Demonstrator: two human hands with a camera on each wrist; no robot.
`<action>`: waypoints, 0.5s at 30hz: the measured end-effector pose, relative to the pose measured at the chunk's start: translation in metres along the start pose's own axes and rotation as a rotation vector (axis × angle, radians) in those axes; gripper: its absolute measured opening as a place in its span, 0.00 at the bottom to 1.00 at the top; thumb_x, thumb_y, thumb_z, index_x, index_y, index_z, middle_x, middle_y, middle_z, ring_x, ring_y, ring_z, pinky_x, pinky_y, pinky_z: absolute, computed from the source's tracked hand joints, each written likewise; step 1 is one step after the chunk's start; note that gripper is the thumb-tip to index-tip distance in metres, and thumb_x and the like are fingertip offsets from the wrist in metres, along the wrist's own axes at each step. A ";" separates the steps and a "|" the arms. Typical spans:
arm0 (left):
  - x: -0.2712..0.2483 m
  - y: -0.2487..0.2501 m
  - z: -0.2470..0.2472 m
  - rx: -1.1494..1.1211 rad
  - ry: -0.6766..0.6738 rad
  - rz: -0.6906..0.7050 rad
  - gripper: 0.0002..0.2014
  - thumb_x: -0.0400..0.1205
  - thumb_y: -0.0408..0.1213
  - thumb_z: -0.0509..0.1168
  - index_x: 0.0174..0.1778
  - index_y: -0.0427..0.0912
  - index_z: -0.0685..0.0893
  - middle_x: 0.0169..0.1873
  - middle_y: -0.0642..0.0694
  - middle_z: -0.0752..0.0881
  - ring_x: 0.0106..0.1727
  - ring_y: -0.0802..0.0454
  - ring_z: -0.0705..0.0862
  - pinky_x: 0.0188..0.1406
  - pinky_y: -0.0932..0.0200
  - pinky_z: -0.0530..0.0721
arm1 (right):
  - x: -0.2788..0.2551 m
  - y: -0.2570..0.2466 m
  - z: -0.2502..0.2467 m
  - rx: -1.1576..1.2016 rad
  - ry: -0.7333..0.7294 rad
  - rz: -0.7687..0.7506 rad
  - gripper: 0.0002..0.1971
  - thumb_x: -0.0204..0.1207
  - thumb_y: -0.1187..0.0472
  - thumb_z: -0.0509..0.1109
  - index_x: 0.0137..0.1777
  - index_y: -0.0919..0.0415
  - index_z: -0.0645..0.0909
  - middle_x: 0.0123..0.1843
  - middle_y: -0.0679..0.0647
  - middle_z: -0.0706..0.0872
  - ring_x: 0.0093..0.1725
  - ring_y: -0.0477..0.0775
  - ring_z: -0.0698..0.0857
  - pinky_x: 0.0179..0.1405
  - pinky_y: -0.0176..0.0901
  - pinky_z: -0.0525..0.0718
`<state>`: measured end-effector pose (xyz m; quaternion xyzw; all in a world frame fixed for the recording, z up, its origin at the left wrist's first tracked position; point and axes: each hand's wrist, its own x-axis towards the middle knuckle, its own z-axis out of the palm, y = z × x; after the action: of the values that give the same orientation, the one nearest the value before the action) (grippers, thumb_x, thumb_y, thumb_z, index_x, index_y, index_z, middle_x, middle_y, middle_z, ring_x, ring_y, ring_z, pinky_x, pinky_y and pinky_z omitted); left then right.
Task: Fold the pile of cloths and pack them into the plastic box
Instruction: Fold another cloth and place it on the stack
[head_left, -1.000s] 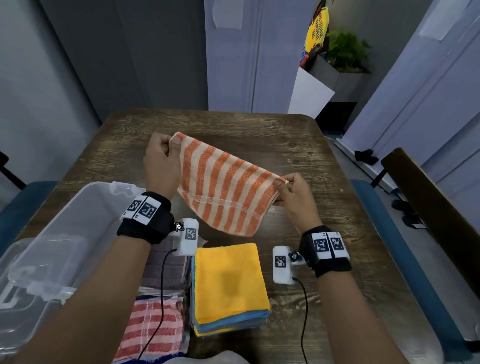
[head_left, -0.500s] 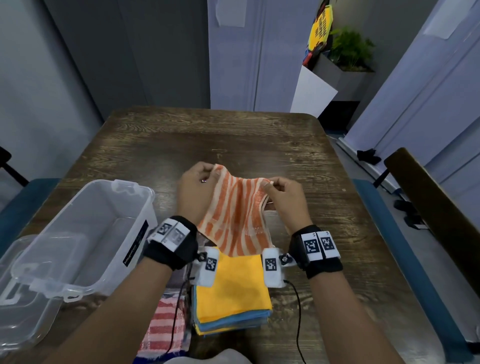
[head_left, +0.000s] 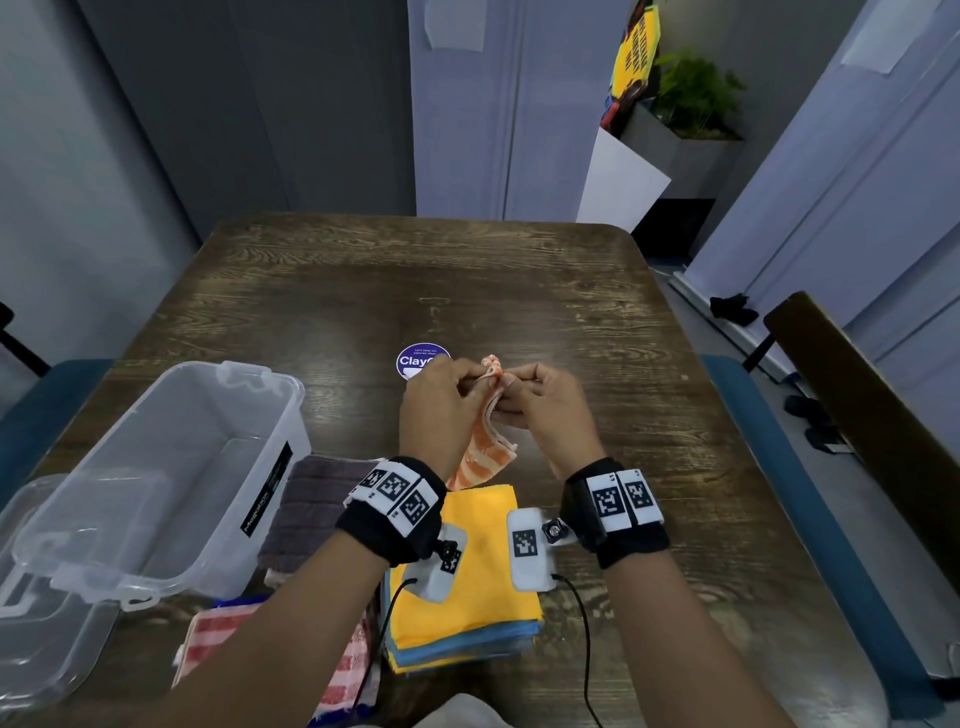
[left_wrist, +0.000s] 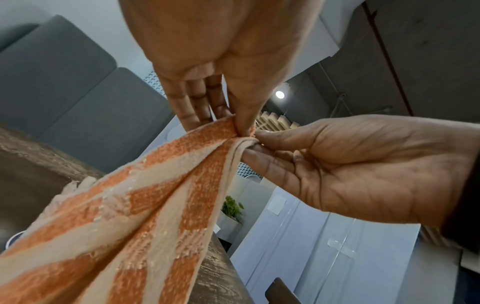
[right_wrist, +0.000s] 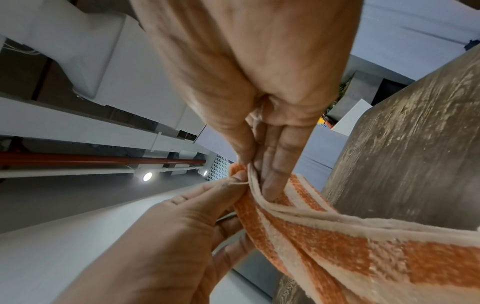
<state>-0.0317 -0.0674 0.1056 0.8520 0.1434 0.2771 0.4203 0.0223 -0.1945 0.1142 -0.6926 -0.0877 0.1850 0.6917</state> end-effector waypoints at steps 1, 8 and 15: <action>0.000 0.001 0.000 0.004 0.005 -0.005 0.06 0.81 0.44 0.74 0.50 0.49 0.92 0.44 0.54 0.88 0.45 0.61 0.86 0.49 0.53 0.87 | 0.001 0.000 0.000 0.010 0.000 0.002 0.06 0.86 0.64 0.68 0.52 0.68 0.83 0.46 0.64 0.93 0.46 0.60 0.93 0.47 0.52 0.92; 0.000 0.000 0.002 0.077 -0.036 0.063 0.11 0.84 0.48 0.70 0.56 0.48 0.92 0.46 0.53 0.86 0.47 0.57 0.84 0.50 0.49 0.87 | -0.005 -0.010 -0.001 0.112 -0.025 0.013 0.20 0.93 0.53 0.53 0.58 0.70 0.79 0.49 0.66 0.92 0.46 0.57 0.92 0.46 0.46 0.92; 0.006 0.001 -0.001 0.045 -0.021 0.126 0.10 0.84 0.40 0.71 0.58 0.43 0.91 0.48 0.51 0.84 0.49 0.56 0.84 0.51 0.49 0.86 | -0.003 -0.016 -0.009 0.132 -0.052 -0.003 0.22 0.93 0.50 0.50 0.55 0.65 0.79 0.51 0.62 0.93 0.54 0.57 0.93 0.56 0.44 0.90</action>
<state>-0.0272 -0.0646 0.1091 0.8715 0.0914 0.2909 0.3841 0.0249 -0.2040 0.1297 -0.6401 -0.0940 0.2074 0.7338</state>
